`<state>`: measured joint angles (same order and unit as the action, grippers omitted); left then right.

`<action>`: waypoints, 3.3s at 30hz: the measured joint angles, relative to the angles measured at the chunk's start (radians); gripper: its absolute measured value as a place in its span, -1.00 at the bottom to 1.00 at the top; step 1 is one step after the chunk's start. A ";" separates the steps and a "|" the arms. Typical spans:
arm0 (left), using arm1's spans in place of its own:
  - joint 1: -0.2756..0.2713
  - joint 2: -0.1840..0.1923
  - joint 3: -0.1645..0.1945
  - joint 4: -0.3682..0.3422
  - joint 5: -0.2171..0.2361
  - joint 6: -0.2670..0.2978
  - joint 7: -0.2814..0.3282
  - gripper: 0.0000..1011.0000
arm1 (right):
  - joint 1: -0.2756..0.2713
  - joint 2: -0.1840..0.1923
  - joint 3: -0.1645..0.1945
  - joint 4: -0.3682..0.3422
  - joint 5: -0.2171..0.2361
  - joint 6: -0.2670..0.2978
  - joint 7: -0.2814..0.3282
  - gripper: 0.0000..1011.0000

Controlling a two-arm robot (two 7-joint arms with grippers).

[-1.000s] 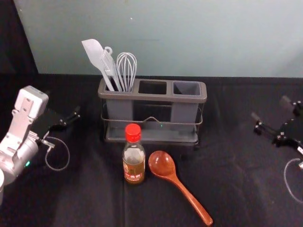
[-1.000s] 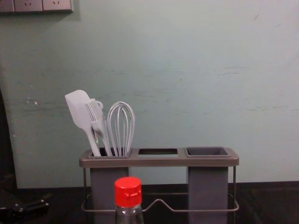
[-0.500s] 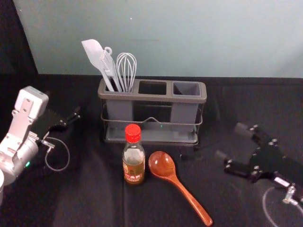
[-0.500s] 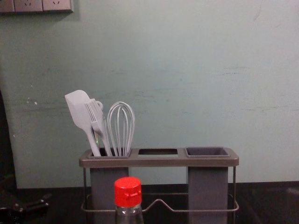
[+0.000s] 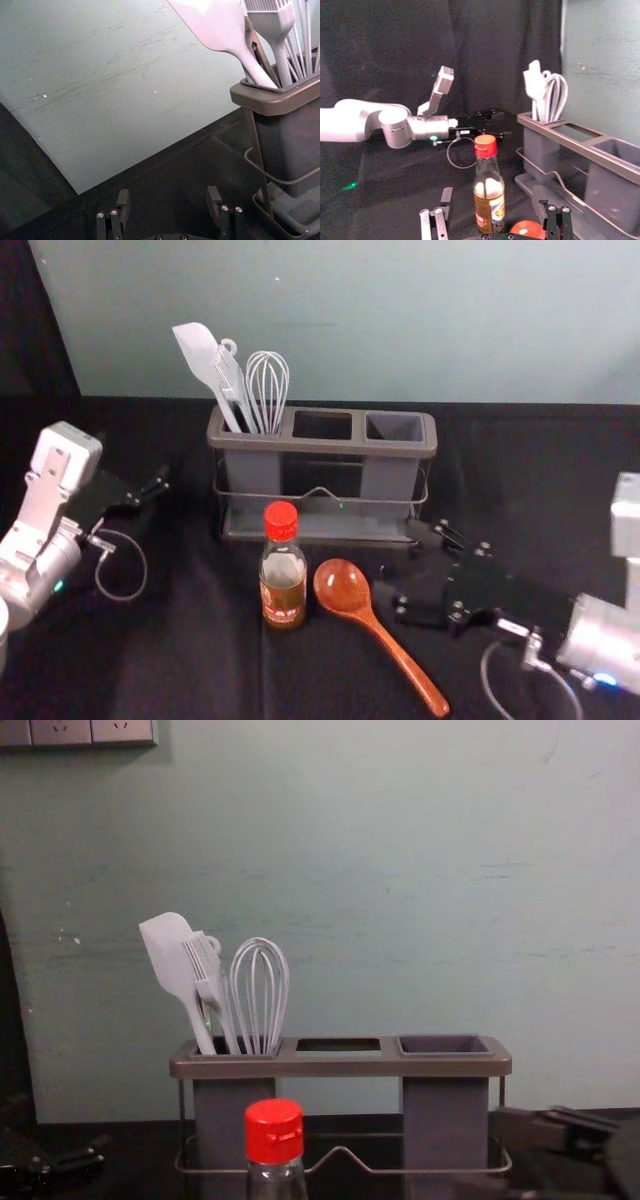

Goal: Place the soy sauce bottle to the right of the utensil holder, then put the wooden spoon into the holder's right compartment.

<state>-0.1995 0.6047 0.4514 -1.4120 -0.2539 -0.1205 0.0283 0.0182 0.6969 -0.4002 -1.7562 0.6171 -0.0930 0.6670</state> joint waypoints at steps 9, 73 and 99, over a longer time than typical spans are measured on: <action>0.000 0.000 0.000 0.000 0.000 0.000 0.000 0.99 | 0.100 -0.058 -0.076 0.032 -0.039 0.065 -0.002 0.98; 0.000 0.000 0.000 0.000 0.000 0.000 0.000 0.99 | 0.298 -0.249 -0.228 0.201 -0.180 0.081 -0.049 0.76; 0.000 0.000 0.000 0.000 0.000 0.000 0.000 0.99 | 0.298 -0.248 -0.227 0.200 -0.179 0.083 -0.049 -0.23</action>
<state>-0.1995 0.6047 0.4514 -1.4120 -0.2539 -0.1205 0.0283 0.3162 0.4492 -0.6276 -1.5561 0.4380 -0.0102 0.6182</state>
